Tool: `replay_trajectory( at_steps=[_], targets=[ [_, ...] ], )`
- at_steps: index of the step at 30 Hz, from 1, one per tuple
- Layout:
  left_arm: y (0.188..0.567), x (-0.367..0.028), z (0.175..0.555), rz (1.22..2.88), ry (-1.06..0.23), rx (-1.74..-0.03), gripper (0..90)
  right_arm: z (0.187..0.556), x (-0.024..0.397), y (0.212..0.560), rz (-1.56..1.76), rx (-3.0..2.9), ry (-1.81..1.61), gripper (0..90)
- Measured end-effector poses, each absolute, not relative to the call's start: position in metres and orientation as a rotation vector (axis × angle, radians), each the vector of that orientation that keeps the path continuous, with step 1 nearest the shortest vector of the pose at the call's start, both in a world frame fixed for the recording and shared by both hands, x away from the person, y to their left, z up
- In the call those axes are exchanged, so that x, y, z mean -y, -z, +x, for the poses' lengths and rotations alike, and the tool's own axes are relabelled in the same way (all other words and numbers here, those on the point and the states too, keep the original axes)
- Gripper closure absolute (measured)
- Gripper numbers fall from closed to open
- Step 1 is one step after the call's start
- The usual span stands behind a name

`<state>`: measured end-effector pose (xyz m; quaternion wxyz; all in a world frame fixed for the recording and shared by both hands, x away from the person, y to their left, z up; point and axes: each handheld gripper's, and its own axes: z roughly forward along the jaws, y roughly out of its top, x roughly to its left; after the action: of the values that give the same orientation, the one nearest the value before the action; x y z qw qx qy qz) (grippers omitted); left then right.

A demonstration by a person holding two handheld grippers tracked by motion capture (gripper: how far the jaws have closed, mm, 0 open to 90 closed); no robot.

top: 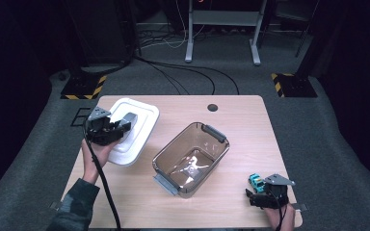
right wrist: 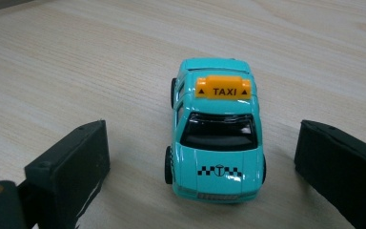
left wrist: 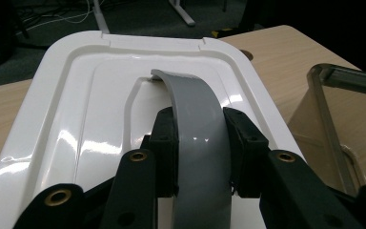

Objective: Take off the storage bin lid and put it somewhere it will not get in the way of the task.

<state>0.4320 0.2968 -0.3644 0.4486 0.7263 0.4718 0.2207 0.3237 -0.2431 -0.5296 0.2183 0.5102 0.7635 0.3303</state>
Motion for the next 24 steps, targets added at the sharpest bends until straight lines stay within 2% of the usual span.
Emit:
replay_trajectory(
  at_steps=[24],
  targets=[
    [0.424, -0.323, 0.454, 1.790, -0.471, -1.301, 67.7, 0.324, 0.243, 0.530, 1.414, -2.112, -0.913, 4.1]
  ],
)
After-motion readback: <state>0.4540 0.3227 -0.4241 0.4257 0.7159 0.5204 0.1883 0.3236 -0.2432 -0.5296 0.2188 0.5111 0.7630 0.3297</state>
